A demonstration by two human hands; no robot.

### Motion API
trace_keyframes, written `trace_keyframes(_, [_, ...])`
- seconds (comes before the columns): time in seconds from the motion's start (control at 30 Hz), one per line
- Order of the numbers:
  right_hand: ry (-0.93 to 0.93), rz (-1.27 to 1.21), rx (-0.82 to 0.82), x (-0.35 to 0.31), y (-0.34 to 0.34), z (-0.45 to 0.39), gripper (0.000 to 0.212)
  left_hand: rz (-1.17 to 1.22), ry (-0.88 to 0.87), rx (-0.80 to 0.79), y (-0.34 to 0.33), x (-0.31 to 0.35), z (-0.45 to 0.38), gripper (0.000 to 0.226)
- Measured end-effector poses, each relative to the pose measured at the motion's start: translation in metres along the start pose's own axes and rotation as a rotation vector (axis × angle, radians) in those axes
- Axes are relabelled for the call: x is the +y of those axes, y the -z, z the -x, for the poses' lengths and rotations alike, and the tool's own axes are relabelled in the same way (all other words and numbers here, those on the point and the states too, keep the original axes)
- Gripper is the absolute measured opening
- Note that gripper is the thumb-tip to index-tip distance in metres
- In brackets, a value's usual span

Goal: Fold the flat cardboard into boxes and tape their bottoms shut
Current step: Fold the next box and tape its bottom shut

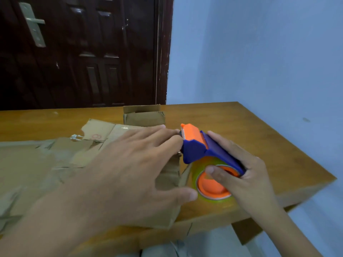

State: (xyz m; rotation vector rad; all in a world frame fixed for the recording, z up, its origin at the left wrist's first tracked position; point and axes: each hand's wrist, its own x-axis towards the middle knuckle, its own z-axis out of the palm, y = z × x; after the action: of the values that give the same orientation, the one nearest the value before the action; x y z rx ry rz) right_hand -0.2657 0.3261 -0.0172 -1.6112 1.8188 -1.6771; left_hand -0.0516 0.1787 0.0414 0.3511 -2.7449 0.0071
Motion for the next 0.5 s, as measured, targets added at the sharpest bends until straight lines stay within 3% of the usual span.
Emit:
trace_keyframes(0.2, [0.000,-0.046,0.013,0.008,-0.004,-0.001,0.065,0.062,0.291,-0.063,0.006,0.005,-0.019,0.065])
trace_keyframes(0.37, [-0.020,-0.056,0.039,0.010,-0.007,-0.006,0.065,0.108,0.365,-0.056,0.002,0.009,-0.036,0.051])
trace_keyframes(0.5, [-0.020,-0.059,0.018,0.009,-0.004,-0.009,0.064,0.102,0.368,-0.157,0.002,0.005,-0.041,0.083])
